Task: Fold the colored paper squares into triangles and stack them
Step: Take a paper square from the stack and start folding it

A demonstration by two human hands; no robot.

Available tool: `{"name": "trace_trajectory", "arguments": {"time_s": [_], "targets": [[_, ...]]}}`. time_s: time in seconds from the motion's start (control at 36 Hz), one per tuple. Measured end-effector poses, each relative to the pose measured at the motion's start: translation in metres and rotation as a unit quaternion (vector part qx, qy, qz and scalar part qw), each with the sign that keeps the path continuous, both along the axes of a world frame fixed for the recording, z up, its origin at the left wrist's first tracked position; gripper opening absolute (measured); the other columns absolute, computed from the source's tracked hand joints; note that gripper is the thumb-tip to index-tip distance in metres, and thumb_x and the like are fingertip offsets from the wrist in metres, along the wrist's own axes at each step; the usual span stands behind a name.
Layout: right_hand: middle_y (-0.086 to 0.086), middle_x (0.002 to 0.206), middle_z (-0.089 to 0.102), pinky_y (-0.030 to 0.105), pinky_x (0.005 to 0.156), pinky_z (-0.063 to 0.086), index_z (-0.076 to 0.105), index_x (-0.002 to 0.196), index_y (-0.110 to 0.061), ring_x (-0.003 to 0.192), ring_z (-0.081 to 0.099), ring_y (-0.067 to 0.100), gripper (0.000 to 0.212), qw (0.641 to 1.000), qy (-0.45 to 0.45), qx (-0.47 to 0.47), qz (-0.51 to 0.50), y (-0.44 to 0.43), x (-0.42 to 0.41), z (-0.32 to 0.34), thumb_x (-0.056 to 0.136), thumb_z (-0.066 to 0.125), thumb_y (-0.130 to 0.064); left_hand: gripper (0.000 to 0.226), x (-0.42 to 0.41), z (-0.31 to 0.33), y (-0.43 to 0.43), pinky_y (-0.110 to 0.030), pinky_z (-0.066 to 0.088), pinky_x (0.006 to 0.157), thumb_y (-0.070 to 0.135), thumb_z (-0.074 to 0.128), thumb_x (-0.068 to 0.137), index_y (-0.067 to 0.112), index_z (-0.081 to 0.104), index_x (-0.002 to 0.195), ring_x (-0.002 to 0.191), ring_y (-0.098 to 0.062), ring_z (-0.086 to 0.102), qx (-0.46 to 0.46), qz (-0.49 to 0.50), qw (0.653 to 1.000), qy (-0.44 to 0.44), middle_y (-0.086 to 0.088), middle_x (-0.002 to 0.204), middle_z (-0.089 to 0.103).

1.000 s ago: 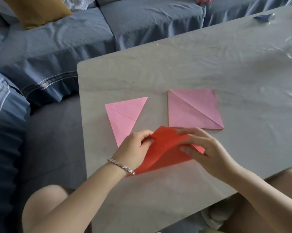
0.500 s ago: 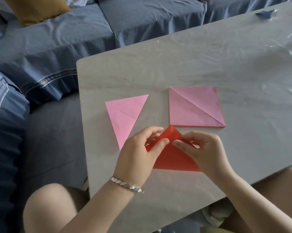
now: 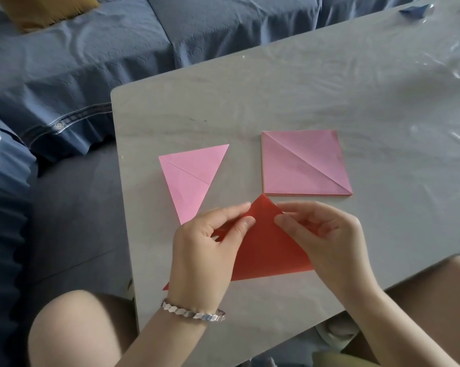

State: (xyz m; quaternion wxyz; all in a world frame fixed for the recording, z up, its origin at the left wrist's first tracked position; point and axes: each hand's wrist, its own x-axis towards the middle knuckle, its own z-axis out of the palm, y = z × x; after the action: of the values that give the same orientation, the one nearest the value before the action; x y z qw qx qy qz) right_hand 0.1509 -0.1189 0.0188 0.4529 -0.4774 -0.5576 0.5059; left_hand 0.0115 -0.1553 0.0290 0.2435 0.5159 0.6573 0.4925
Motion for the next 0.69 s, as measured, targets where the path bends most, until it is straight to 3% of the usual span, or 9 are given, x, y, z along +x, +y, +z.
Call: {"name": "trace_trajectory", "arguments": {"time_s": [0.08,0.25,0.36,0.5,0.58,0.69], "targets": [[-0.005,0.069,0.071,0.02,0.063,0.053,0.072,0.08,-0.037,0.062,0.066,0.012,0.02,1.0,0.0,-0.008,0.001,-0.0007,0.0007,0.0009,0.062,0.068,-0.03,0.023,0.0008,-0.0004,0.0003,-0.002,0.041,0.061,0.014,0.074,0.071,0.034,0.07,0.081,0.065,0.009,0.06,0.015,-0.006,1.0,0.018,0.03,0.073,0.066],[-0.008,0.068,0.072,0.018,0.064,0.052,0.072,0.078,-0.039,0.061,0.065,0.006,0.021,1.0,0.008,-0.018,0.0,-0.001,0.0008,-0.0024,0.065,0.071,-0.022,0.014,-0.0006,-0.0019,0.0018,0.001,0.04,0.061,0.014,0.073,0.069,0.021,0.075,0.081,0.064,0.012,0.06,0.028,-0.005,0.999,0.043,0.035,0.064,0.06],[-0.008,0.068,0.071,0.017,0.063,0.052,0.074,0.075,-0.038,0.06,0.064,0.005,0.025,1.0,-0.001,-0.016,-0.001,-0.0016,0.0011,-0.0028,0.07,0.073,-0.013,0.017,-0.0003,-0.0021,0.0021,0.001,0.04,0.061,0.011,0.074,0.07,0.025,0.073,0.08,0.065,0.013,0.06,0.019,-0.006,0.999,0.036,0.037,0.062,0.059],[-0.006,0.069,0.071,0.017,0.064,0.051,0.074,0.078,-0.037,0.06,0.063,0.004,0.018,0.999,0.006,-0.032,-0.005,-0.002,0.0013,-0.0051,0.064,0.069,-0.028,0.02,-0.0003,-0.0016,0.0023,0.0,0.04,0.062,0.013,0.075,0.072,0.032,0.07,0.077,0.066,0.013,0.061,-0.025,-0.004,1.0,0.001,0.035,0.063,0.061],[-0.01,0.068,0.071,0.013,0.064,0.048,0.072,0.079,-0.041,0.06,0.062,0.001,0.026,1.0,-0.003,-0.025,-0.004,-0.0013,0.0017,-0.0069,0.069,0.072,-0.017,0.019,-0.0003,-0.001,0.0015,-0.001,0.041,0.063,0.015,0.074,0.073,0.033,0.07,0.077,0.068,0.011,0.062,-0.043,-0.006,0.999,-0.019,0.035,0.066,0.063],[-0.016,0.071,0.071,0.01,0.064,0.047,0.073,0.075,-0.035,0.065,0.064,-0.003,0.028,1.0,-0.01,-0.018,0.004,-0.0013,0.0024,-0.0077,0.076,0.069,-0.007,0.019,-0.0008,-0.0018,0.001,-0.001,0.041,0.063,0.014,0.073,0.073,0.033,0.071,0.077,0.068,0.01,0.063,-0.05,-0.007,0.998,-0.028,0.032,0.074,0.065]]}}
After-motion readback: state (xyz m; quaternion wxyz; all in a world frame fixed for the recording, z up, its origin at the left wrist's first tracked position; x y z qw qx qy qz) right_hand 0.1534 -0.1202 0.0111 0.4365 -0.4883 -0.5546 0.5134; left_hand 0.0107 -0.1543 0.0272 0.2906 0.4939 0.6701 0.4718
